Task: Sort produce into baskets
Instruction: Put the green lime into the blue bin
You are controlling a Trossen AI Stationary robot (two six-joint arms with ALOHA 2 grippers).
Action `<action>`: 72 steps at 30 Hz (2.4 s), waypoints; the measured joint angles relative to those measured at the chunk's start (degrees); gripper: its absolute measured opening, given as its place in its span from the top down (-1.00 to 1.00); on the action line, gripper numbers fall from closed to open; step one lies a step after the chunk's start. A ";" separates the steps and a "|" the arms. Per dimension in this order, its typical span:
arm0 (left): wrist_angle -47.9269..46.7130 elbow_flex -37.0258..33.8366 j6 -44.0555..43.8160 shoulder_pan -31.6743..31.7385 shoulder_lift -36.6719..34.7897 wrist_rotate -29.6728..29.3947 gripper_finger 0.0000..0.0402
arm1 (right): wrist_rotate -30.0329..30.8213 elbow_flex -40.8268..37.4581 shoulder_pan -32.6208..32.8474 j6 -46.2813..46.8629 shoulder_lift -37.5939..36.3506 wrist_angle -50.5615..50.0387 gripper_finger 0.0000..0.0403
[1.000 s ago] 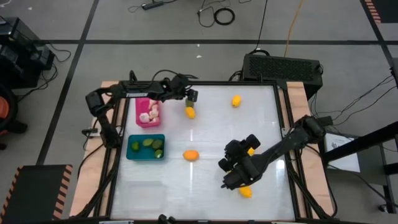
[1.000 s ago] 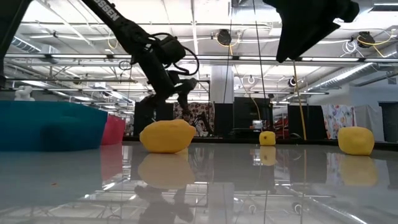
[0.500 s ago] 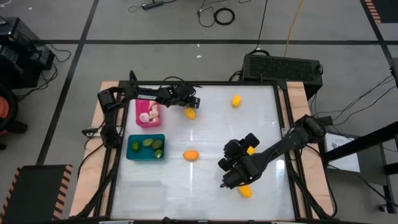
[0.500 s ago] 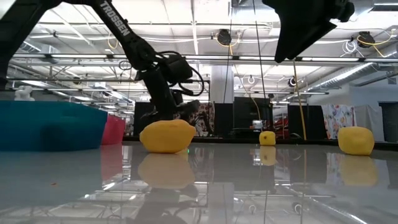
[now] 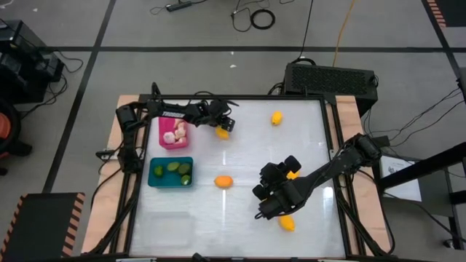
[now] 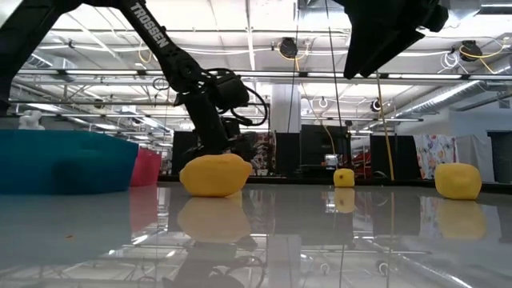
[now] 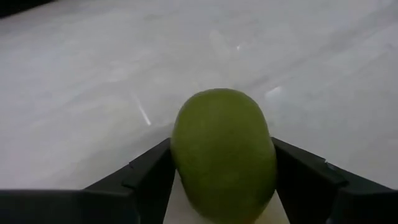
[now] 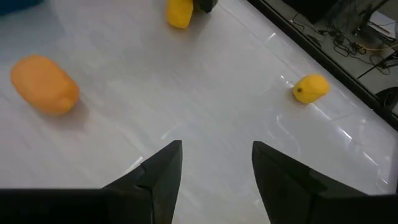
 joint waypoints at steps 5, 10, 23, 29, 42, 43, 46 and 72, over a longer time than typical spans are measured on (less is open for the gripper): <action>0.85 -0.02 0.39 0.04 -0.11 -0.02 -0.10 | -0.21 0.00 0.00 -0.76 0.00 2.73 0.07; 1.05 -0.05 1.92 0.00 -1.18 -0.65 -0.08 | -0.26 0.00 0.04 -3.14 0.00 5.78 0.07; -2.23 -0.06 14.59 -2.31 -17.25 4.19 -0.07 | -0.24 0.00 -0.12 -8.64 0.00 13.75 0.07; -15.37 -0.04 22.20 -7.94 -29.29 5.25 -0.07 | -0.26 0.00 -0.92 -13.16 0.00 22.73 0.07; -28.26 -10.92 11.11 -35.50 -53.54 5.32 -0.07 | -8.79 0.00 -1.96 -17.66 0.00 46.21 0.07; -28.41 -11.86 9.00 -38.02 -55.33 5.16 -0.07 | -10.15 0.00 -1.69 -18.01 0.00 47.38 0.07; -28.26 -13.95 2.44 -45.63 -59.57 1.62 -0.07 | -10.52 0.00 -0.44 -19.20 0.00 49.34 0.07; -41.76 -30.50 -33.13 -65.68 -58.55 -22.94 -0.07 | -10.71 0.00 -3.52 -27.21 0.00 51.88 0.07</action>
